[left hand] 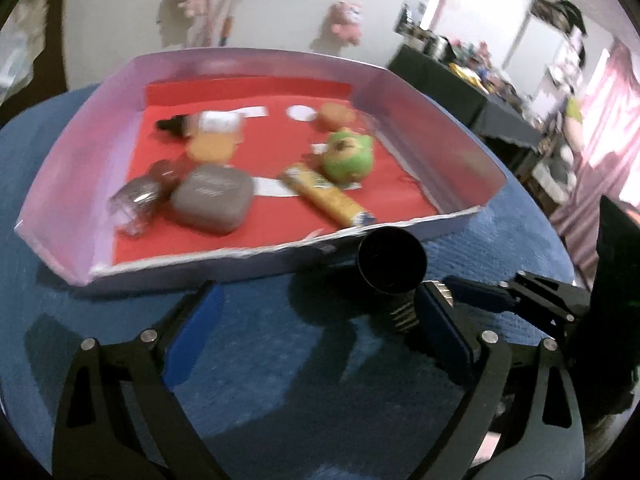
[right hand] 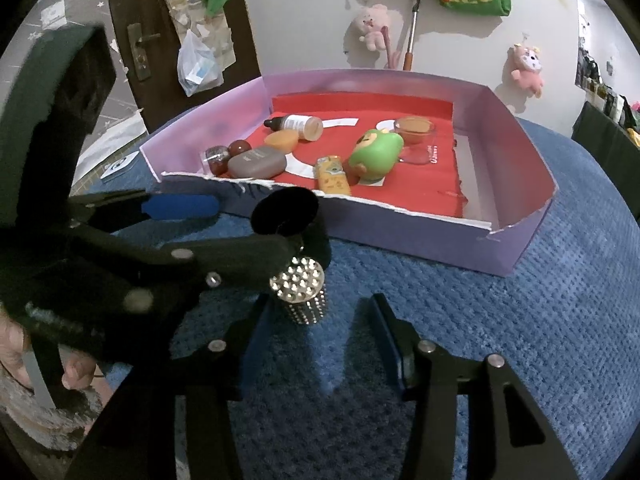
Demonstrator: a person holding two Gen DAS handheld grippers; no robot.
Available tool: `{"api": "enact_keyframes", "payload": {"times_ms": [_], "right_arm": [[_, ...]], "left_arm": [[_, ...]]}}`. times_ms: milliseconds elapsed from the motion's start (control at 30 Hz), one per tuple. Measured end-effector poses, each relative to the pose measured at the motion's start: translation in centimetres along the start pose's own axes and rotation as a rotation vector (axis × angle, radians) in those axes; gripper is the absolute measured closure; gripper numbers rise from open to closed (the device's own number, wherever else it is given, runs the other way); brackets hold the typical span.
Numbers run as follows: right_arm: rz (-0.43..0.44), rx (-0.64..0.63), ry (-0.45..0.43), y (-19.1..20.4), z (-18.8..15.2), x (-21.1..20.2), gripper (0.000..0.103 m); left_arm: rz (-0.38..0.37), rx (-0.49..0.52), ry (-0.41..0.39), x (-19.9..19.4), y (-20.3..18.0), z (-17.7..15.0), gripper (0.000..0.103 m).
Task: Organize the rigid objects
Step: 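Grasp the black cylinder with left tool while right tool grasps the studded metal cylinder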
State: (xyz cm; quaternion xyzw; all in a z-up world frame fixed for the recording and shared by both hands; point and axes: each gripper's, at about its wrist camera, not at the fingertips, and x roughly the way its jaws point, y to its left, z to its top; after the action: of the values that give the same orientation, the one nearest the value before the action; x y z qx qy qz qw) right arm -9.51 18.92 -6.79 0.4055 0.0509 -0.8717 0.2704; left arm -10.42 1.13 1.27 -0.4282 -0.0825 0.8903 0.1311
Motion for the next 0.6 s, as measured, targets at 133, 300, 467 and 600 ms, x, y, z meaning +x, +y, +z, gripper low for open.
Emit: {"api": "enact_keyframes", "payload": {"times_ms": [133, 300, 467, 600], "right_arm": [[-0.012, 0.014, -0.005, -0.4, -0.1, -0.3, 0.051], [0.0, 0.013, -0.013, -0.2, 0.1, -0.4, 0.051], [0.003, 0.004, -0.008, 0.2, 0.4, 0.4, 0.051], [0.004, 0.002, -0.009, 0.2, 0.5, 0.4, 0.056]], "left_arm": [[0.064, -0.08, -0.025, -1.3, 2.6, -0.6, 0.01], [-0.009, -0.111, -0.008, -1.8, 3.3, -1.3, 0.01], [-0.06, -0.067, -0.001, -1.3, 1.7, -1.1, 0.011], [-0.073, -0.055, -0.016, -0.9, 1.2, -0.4, 0.011]]}}
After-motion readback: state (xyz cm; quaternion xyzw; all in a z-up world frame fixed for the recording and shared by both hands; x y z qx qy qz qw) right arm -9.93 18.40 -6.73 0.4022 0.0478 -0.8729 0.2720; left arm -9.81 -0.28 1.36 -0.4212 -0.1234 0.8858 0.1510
